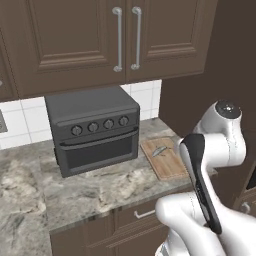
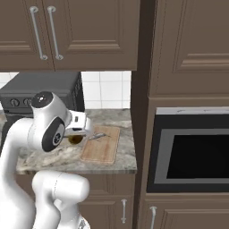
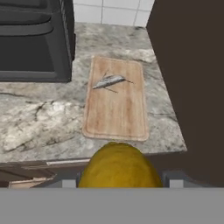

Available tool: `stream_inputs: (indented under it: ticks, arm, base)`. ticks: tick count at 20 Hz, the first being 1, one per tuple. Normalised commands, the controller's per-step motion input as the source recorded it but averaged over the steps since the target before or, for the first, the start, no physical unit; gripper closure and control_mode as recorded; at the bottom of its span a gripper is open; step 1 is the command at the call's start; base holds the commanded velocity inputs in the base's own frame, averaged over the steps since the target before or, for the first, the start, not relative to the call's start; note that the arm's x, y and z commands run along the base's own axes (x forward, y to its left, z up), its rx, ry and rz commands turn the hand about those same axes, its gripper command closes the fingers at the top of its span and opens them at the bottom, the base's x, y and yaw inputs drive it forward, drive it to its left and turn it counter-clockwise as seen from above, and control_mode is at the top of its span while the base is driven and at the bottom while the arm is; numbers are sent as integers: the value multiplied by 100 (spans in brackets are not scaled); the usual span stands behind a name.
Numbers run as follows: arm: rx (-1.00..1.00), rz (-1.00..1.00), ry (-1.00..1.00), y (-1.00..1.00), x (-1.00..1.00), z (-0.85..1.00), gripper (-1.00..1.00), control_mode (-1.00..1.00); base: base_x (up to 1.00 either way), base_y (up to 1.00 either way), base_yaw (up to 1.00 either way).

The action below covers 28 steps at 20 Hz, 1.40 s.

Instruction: Retrieve a lemon from the fridge and place it on the cutting board with the fish.

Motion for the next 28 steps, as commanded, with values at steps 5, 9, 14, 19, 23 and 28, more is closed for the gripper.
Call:
stream_inputs:
  ticks: [5, 9, 14, 19, 23, 28]
  arm:
    - [0, 16, 3, 0, 62, -38, 100, -100]
    - [-4, 1, 9, 0, 55, -41, 100, -100]
    - [-4, 0, 9, 0, 50, -38, 100, -100]
    - [-3, 0, 9, 0, 43, -27, 100, -100]
    - [-2, 0, 6, 0, 42, -35, 100, -100]
    - [0, 3, 1, -3, 33, -41, 100, -100]
  base:
    - [0, 0, 0]
    - [0, 0, 0]
    - [0, 0, 0]
    - [0, 0, 0]
    - [0, 0, 0]
    - [0, 0, 0]
